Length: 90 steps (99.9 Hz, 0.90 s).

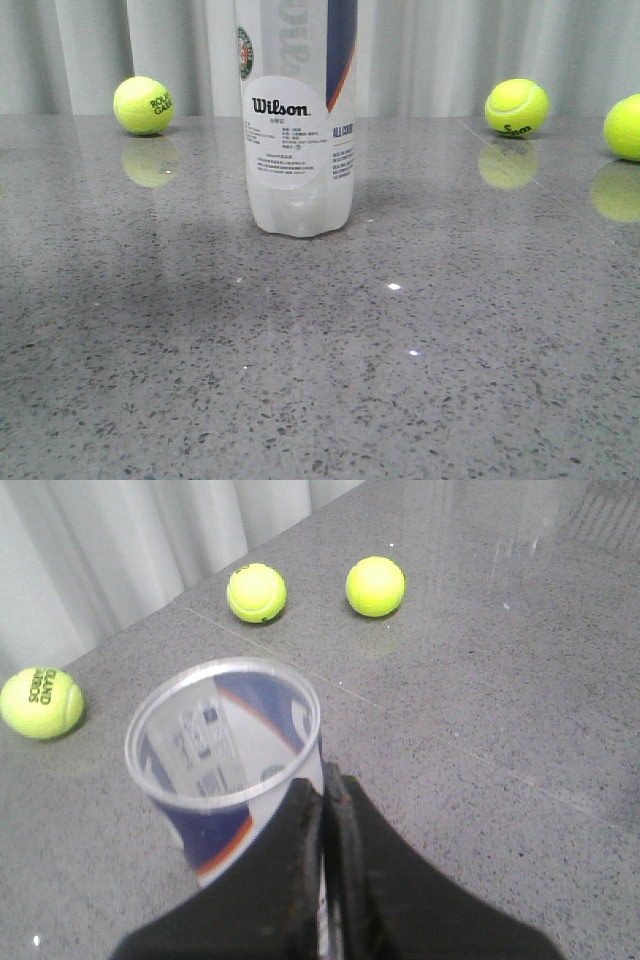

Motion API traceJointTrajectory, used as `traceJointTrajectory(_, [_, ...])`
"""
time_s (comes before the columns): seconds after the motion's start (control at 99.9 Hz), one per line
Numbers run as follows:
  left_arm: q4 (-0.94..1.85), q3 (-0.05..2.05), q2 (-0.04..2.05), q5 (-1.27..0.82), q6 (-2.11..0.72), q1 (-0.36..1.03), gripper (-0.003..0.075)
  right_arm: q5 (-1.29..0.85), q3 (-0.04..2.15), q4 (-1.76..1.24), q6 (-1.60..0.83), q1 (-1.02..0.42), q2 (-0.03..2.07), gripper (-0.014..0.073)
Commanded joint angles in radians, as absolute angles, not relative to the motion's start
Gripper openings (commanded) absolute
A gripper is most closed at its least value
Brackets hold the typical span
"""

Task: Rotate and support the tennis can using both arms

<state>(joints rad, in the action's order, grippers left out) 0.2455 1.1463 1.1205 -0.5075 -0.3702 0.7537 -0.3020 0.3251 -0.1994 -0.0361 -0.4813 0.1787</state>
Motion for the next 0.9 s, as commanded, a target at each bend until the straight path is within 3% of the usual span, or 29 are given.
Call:
traceJointTrajectory(0.0, [0.274,1.098,1.048,-0.393,-0.362,0.754,-0.0018,-0.222,0.350,-0.197,-0.037,-0.479,0.188,-0.0069])
traceJointTrajectory(0.22, [0.169,0.989,0.960,-0.378,-0.362,0.681,-0.0018,-0.222,0.350,-0.197,-0.037,-0.479,0.188,-0.0069])
traceJointTrajectory(0.71, [0.176,0.890,0.806,-0.378,-0.362,0.308,-0.0018,-0.222,0.350,-0.197,-0.037,-0.479,0.188,-0.0069])
traceJointTrajectory(0.89, [0.156,0.774,0.744,-0.221,-0.329,0.246,-0.0018,-0.222,0.350,-0.197,-0.037,-0.479,0.188,-0.0069])
